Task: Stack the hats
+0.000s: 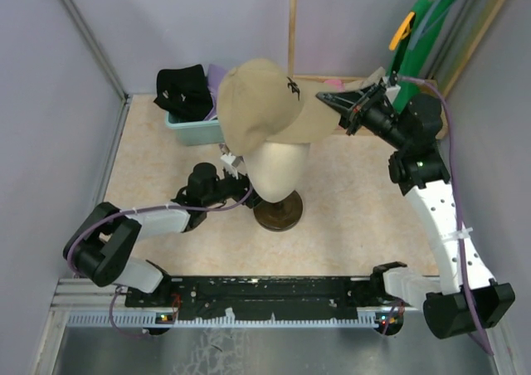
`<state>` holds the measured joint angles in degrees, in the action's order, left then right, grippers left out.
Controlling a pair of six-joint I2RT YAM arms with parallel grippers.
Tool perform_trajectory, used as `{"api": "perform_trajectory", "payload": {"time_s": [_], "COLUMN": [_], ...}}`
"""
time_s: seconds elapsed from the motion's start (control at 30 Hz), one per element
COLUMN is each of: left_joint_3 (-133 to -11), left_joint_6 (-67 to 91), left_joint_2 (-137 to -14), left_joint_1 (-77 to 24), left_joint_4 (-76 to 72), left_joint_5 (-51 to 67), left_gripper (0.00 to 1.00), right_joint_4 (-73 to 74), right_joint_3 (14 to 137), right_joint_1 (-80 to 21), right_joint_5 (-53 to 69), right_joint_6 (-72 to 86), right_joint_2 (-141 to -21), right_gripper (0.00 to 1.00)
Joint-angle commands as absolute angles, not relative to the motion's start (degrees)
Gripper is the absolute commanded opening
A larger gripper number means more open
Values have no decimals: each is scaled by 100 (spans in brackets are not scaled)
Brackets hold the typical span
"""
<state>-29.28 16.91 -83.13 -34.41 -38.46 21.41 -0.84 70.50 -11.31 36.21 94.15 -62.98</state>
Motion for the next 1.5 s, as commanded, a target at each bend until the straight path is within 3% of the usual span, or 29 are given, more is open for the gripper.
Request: {"api": "perform_trajectory", "payload": {"time_s": [0.0,0.47,0.97,1.47], "left_joint_3": [-3103,-3148,-3206,-4202], "left_joint_6": [1735,1822,2008,1814], "left_joint_2": [-8434,-8677,-9254,-10399], "left_joint_1": [-3472,-3472,-3477,-3472], "left_joint_4": [-4157,-4249,-4627,-4764], "left_joint_5": [2205,2196,2356,2230], "left_gripper": [86,86,84,84], "right_joint_4": [157,1339,2027,1375], "right_joint_3": [6666,5272,4540,6069], "right_joint_1": [-997,-767,-624,-581], "right_joint_5": [3617,3774,3807,3512], "right_joint_6": [9247,8732,7010,5774], "right_joint_2": [-5698,-4461,-5094,-6632], "right_gripper": [0,0,0,0]}}
